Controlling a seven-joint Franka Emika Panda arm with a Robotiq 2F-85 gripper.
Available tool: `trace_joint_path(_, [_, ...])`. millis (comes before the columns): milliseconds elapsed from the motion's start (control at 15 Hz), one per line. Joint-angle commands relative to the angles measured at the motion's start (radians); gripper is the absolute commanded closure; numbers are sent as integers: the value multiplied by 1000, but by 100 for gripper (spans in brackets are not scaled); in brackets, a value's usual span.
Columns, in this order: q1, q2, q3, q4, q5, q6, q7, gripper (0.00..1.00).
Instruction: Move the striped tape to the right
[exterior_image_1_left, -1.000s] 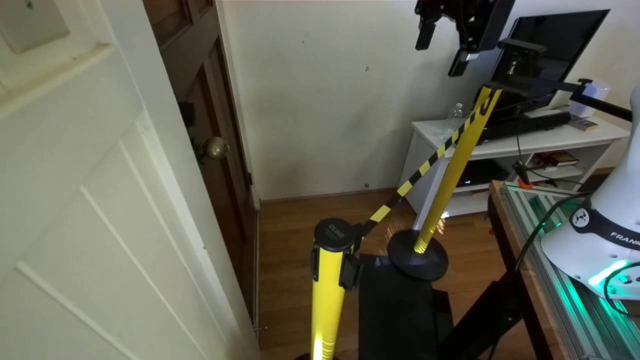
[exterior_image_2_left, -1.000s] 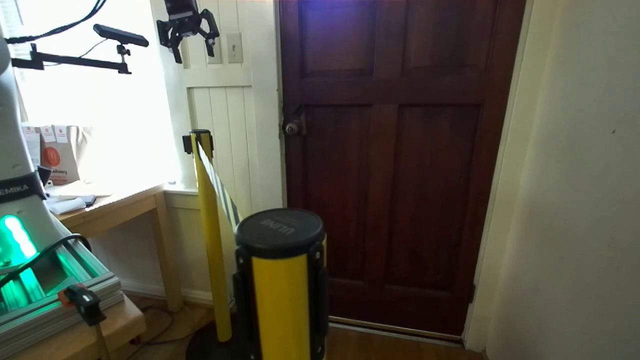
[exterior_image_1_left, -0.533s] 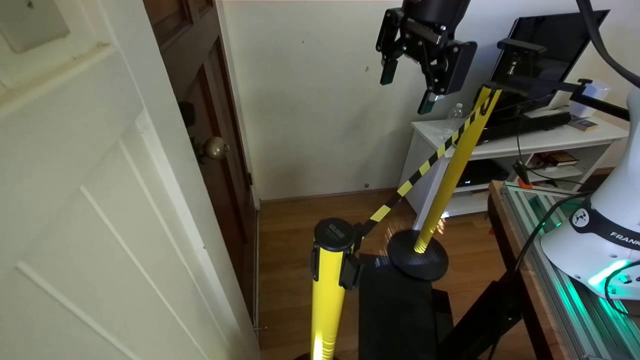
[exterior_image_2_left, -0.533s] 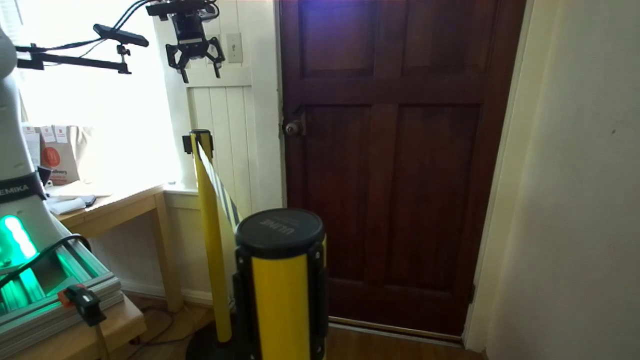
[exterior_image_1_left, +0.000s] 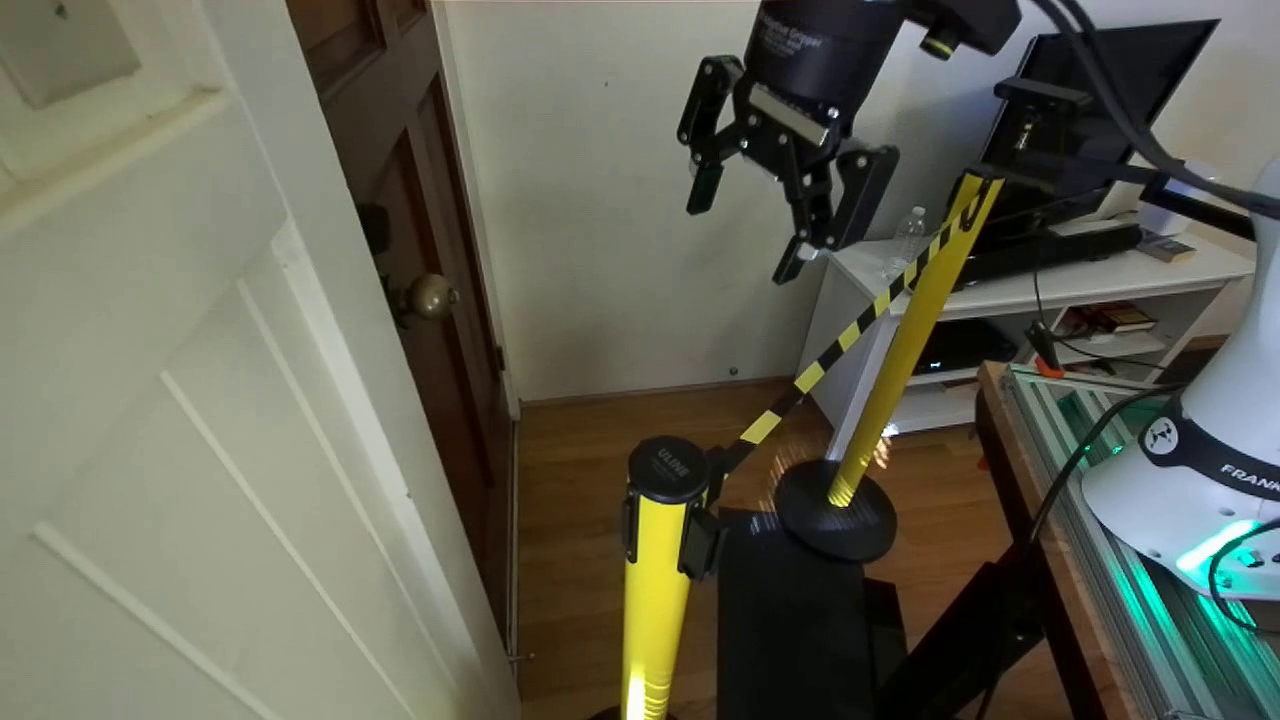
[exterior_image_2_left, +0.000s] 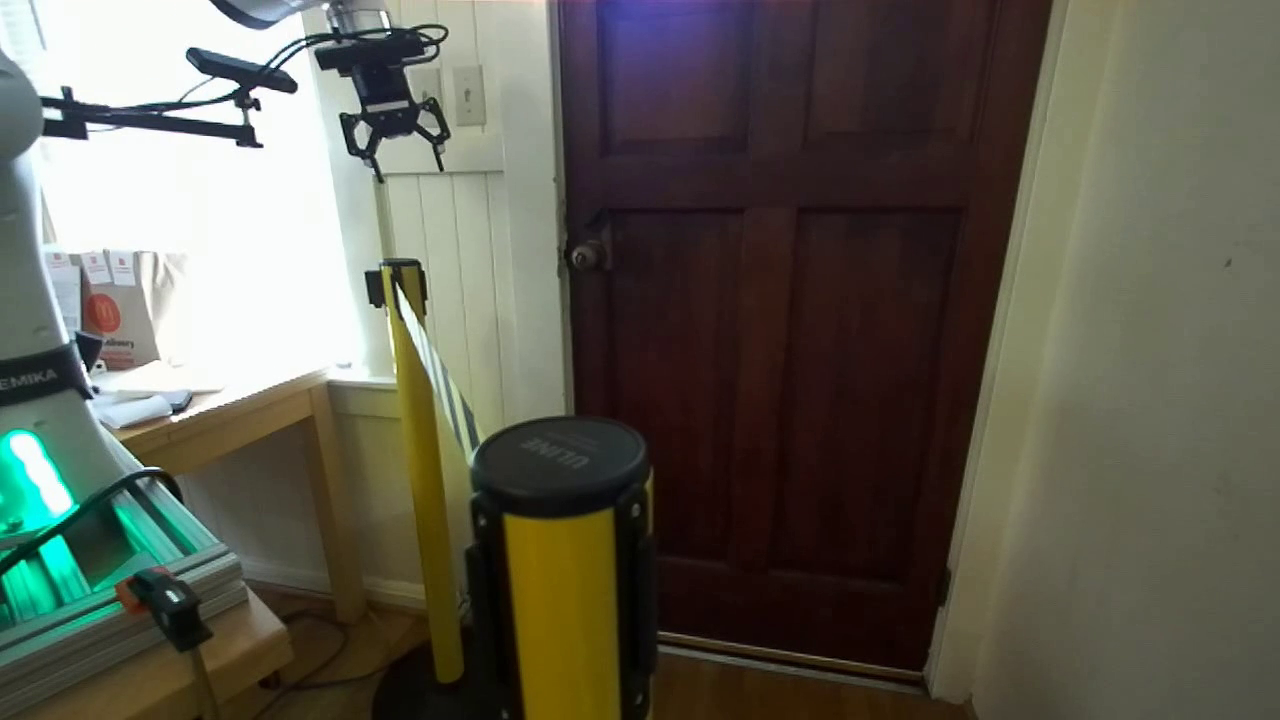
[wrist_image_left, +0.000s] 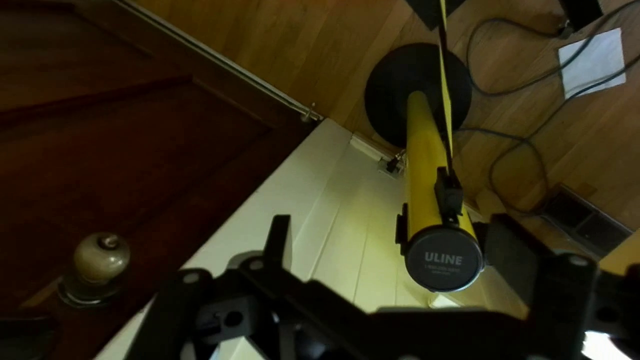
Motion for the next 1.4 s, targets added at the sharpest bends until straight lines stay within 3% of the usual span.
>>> trace_joint_path(0, [20,100,-4,21,66,96,-104,0])
trace_joint_path(533, [9,279,29,23,230,198,-297,0])
trace_joint_path(600, [-10,228,34,2,176,167,-230,0])
trace_joint_path(1333, [-17,310,74,11,219,175,-278,0])
